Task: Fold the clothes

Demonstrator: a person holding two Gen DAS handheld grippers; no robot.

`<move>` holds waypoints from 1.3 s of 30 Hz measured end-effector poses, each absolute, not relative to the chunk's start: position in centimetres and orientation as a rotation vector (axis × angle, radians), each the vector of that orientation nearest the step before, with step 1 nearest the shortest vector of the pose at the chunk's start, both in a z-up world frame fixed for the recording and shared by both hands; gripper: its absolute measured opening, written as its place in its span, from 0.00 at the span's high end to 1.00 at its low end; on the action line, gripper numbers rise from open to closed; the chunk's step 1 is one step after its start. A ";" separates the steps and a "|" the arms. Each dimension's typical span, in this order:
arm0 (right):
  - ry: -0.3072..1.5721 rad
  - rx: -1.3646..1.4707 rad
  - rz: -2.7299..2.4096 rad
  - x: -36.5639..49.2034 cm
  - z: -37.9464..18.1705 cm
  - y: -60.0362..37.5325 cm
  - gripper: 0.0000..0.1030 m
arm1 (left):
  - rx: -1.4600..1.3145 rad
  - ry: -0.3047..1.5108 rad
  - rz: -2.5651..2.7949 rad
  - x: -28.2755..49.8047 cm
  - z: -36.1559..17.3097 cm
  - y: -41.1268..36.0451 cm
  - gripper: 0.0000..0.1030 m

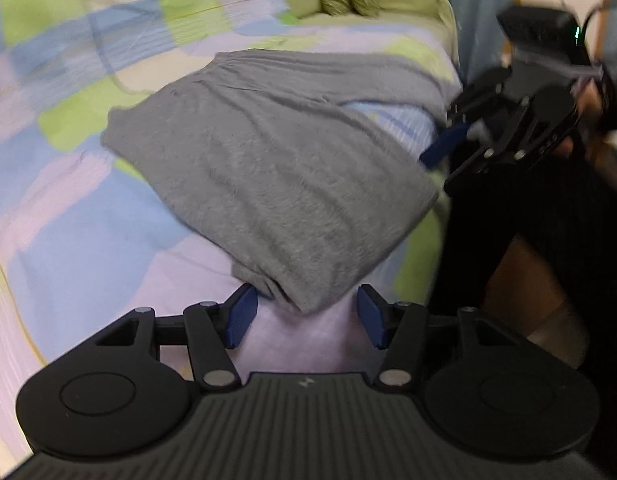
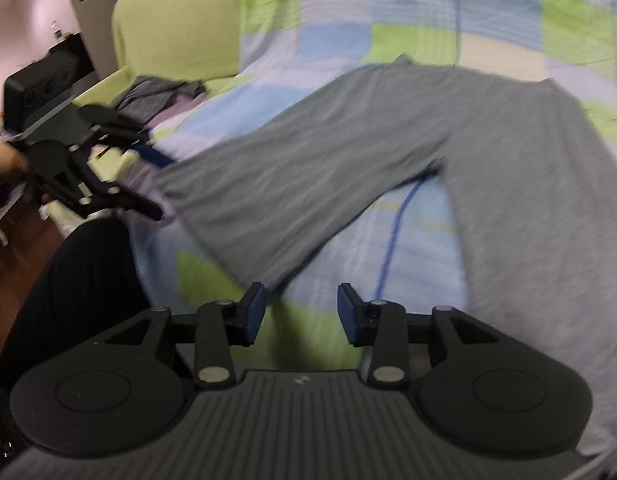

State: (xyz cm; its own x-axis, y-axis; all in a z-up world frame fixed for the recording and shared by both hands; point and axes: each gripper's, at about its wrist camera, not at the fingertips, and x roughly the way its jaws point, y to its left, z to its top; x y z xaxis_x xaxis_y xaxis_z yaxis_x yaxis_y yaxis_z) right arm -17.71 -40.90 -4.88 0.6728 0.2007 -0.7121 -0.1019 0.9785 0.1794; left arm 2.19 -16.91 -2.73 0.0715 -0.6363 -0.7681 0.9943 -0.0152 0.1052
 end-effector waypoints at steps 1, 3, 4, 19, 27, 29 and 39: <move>0.792 0.048 0.186 -17.7 -5.1 -40.0 0.63 | 0.816 0.542 -1.423 1.9 -2.9 -17.2 0.39; 0.761 -0.030 0.204 -17.6 -5.2 -39.3 0.63 | 0.854 0.480 -1.424 1.6 -3.0 -17.2 0.37; 0.732 -0.106 0.225 -17.5 -5.3 -38.6 0.63 | 0.853 0.471 -1.434 1.6 -3.0 -17.2 0.37; 0.664 -0.074 0.398 -16.8 -5.1 -37.0 0.68 | 0.784 0.656 -1.580 2.3 -1.5 -17.2 0.79; 0.723 0.272 0.521 -16.9 -4.5 -39.3 0.99 | 0.655 0.801 -1.655 2.4 -0.8 -15.3 0.79; 0.755 0.333 0.546 -17.3 -4.5 -39.7 0.99 | 0.658 0.791 -1.629 2.3 -0.9 -15.0 0.79; 0.713 0.157 0.316 -18.5 -5.3 -39.4 0.65 | 0.630 0.712 -1.535 2.6 -2.0 -15.3 0.61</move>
State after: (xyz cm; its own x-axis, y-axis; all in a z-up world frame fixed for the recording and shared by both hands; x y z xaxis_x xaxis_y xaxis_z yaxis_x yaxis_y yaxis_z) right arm -18.53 -39.35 -5.32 0.7114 0.3365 -0.6170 -0.2305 0.9411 0.2474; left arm 2.61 -15.32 -2.01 -0.0824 -0.6572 -0.7492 0.9964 -0.0412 -0.0735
